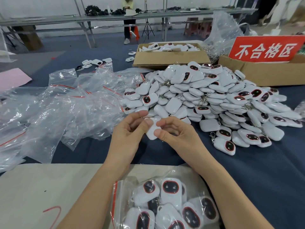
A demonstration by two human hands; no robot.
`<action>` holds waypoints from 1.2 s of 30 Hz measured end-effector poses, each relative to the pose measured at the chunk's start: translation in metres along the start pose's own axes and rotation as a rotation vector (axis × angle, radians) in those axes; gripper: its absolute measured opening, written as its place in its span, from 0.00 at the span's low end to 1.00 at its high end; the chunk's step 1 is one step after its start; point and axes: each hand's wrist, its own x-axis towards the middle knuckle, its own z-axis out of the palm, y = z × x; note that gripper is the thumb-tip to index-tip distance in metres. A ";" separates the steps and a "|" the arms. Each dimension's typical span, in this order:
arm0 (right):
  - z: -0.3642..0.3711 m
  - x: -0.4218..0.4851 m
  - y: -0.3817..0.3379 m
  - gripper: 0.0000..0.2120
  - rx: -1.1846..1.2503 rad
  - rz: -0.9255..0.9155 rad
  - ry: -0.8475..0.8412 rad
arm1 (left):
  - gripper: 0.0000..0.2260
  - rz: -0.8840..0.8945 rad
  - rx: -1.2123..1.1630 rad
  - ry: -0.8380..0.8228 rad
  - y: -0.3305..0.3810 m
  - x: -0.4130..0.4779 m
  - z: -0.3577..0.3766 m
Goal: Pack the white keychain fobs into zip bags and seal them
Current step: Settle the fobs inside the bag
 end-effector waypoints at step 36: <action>-0.001 0.004 0.009 0.11 0.002 0.042 0.087 | 0.04 0.061 0.192 -0.144 -0.011 0.001 0.003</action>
